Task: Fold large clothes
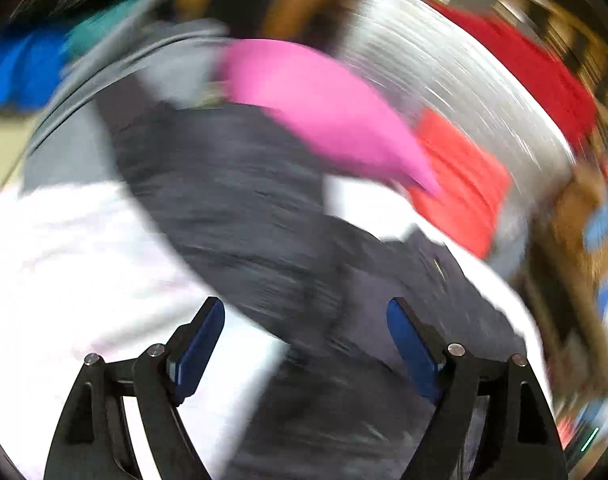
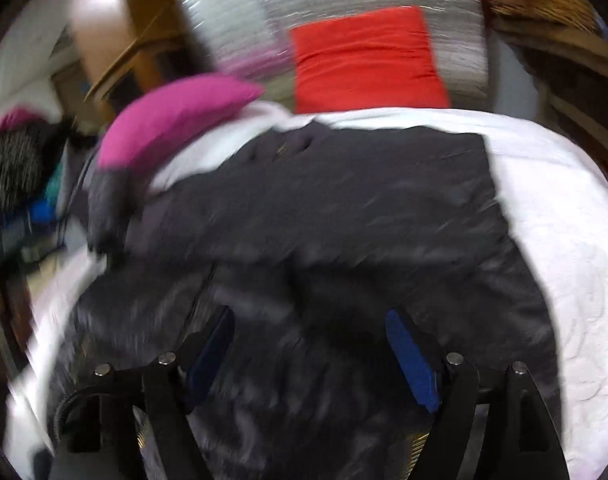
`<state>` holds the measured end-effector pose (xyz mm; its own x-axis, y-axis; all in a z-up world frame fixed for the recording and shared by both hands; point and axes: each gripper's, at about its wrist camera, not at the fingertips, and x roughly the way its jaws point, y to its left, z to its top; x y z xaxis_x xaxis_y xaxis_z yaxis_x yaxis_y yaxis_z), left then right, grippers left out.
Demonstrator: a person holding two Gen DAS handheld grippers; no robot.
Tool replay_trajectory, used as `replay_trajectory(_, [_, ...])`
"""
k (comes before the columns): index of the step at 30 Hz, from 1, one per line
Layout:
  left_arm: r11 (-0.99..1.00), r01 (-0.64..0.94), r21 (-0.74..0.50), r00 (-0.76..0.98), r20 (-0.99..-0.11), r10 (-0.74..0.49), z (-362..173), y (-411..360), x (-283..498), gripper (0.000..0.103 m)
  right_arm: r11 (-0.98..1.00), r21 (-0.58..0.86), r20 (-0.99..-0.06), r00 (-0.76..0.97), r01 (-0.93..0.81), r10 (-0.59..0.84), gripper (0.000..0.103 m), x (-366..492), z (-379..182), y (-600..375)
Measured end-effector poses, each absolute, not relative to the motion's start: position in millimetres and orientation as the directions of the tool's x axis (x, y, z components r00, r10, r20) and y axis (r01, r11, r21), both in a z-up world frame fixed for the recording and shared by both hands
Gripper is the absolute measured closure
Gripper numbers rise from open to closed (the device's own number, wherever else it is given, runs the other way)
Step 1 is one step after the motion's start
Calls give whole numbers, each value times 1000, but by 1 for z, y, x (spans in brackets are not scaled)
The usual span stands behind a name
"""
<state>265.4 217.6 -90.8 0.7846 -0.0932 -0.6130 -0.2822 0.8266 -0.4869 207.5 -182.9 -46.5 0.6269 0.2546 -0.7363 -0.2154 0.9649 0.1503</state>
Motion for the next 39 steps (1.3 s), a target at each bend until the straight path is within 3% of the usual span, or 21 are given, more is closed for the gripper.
replay_trajectory(4, [634, -463, -620, 775, -630, -49, -113, 334, 282, 18, 963, 144, -783, 569, -230, 253, 13, 209, -63, -193])
replay_trajectory(7, [575, -510, -639, 778, -629, -9, -117, 391, 306, 18, 962, 138, -785, 566, -236, 252, 9, 214, -66, -191])
replay_trajectory(18, [587, -544, -600, 775, -627, 77, -113, 462, 393, 19, 958, 132, -781, 568, -253, 258, 0, 210, -69, -186])
replay_trajectory(20, [592, -564, -576, 755, -650, 86, -118, 462, 399, 44, 958, 134, -780, 570, -252, 259, 0, 210, -69, -186])
replay_trajectory(21, [607, -589, -533, 720, -687, 95, -121, 463, 405, 81, 958, 135, -779, 570, -252, 260, 0, 209, -69, -186])
replay_trajectory(22, [617, -609, -498, 692, -714, 106, -123, 464, 408, 86, 958, 136, -778, 571, -251, 260, 0, 208, -69, -187])
replay_trajectory(24, [631, -603, -488, 692, -713, 110, -120, 463, 409, 93, 958, 140, -777, 572, -250, 263, 0, 208, -68, -188])
replay_trajectory(30, [750, -530, -396, 731, -661, 167, -62, 431, 392, 94, 955, 161, -769, 576, -247, 279, 0, 207, -67, -190])
replay_trajectory(34, [854, -435, -285, 791, -573, 212, 12, 382, 370, 94, 952, 181, -762, 577, -246, 294, 0, 206, -66, -193])
replay_trajectory(39, [947, -260, -190, 879, -453, 151, 91, 289, 345, 94, 949, 199, -757, 576, -247, 308, 0, 206, -65, -197])
